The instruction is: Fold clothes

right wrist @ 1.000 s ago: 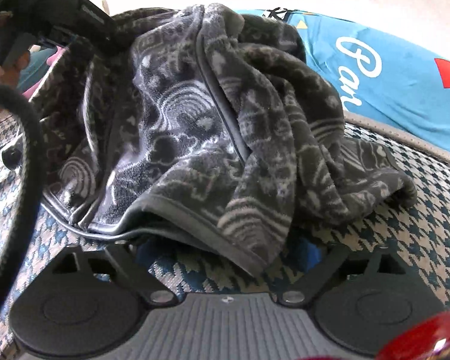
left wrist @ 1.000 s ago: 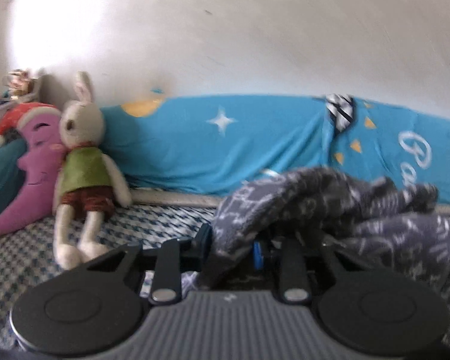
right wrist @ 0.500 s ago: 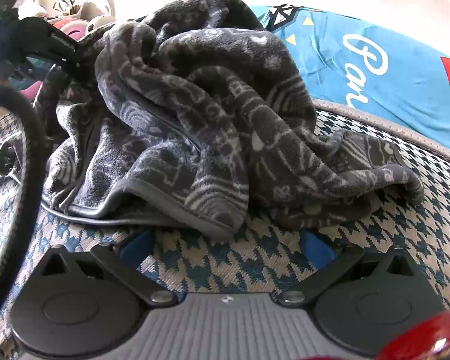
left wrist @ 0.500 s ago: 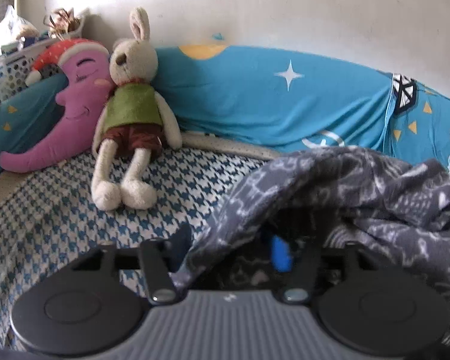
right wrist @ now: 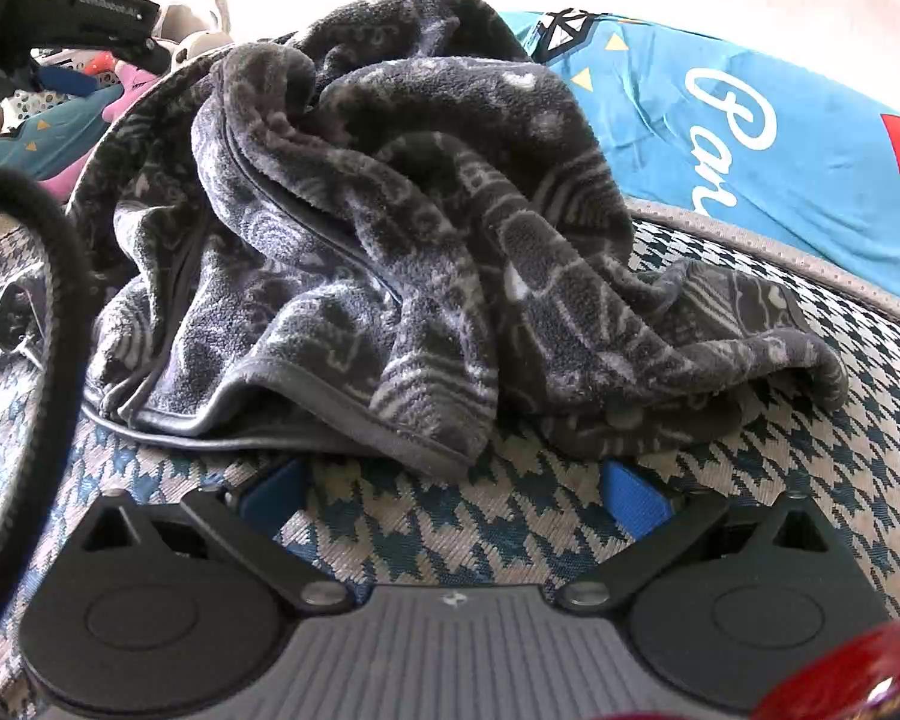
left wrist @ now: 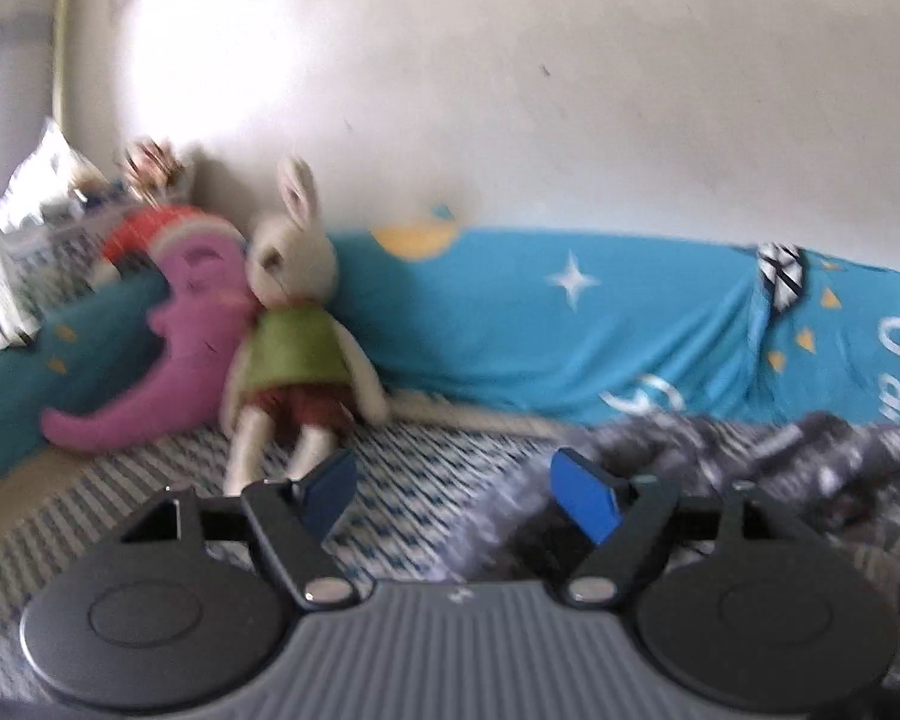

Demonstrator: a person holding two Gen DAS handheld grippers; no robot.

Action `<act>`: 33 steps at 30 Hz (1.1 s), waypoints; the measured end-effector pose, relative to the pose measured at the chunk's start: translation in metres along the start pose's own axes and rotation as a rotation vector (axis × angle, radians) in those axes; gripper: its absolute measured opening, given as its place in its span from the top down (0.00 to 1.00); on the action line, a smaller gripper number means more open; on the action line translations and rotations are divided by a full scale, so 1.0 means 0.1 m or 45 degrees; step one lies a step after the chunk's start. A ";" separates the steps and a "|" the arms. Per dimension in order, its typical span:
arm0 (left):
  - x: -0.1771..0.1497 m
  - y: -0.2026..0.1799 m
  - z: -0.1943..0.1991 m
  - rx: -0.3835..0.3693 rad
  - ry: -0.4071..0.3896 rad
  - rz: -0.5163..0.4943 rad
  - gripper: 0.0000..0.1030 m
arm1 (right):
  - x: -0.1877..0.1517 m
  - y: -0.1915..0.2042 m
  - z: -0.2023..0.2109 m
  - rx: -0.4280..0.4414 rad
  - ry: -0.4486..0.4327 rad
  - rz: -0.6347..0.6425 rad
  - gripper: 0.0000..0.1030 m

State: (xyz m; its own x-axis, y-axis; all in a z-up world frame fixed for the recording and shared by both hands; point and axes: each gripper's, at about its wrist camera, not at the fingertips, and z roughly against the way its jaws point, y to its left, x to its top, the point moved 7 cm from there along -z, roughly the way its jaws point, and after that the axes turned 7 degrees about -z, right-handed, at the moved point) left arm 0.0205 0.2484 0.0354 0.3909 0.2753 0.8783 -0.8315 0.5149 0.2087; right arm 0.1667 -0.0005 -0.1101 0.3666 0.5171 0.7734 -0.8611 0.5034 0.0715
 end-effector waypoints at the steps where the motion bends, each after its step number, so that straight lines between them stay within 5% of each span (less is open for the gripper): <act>1: 0.01 0.06 0.01 0.021 -0.002 0.028 0.28 | 0.00 0.00 0.00 0.000 0.000 0.000 0.00; 5: 0.01 0.29 0.00 0.050 0.022 0.161 0.28 | -0.01 -0.01 0.02 0.001 0.000 0.001 0.00; 8: 0.00 0.28 0.06 0.037 0.009 0.145 0.27 | -0.01 0.00 0.02 0.001 0.000 0.001 0.00; 20: -0.05 -0.16 0.03 -0.013 -0.003 -0.061 0.25 | 0.00 0.00 0.02 0.005 0.000 0.004 0.00; 23: -0.03 -0.33 0.06 -0.118 -0.030 -0.094 0.25 | 0.01 0.00 0.01 0.005 0.000 0.004 0.00; 30: -0.02 -0.69 0.08 -0.245 -0.093 -0.214 0.00 | 0.00 -0.01 0.02 0.006 0.000 0.005 0.00; 33: -0.09 -0.84 -0.06 -0.254 -0.032 -0.278 0.00 | -0.01 -0.01 0.03 0.006 0.000 0.005 0.00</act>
State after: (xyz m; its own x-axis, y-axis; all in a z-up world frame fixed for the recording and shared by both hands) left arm 0.0889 0.2073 0.0077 0.5401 0.1216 0.8328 -0.6337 0.7099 0.3074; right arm 0.1661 -0.0033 -0.1093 0.3633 0.5192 0.7736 -0.8642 0.4979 0.0716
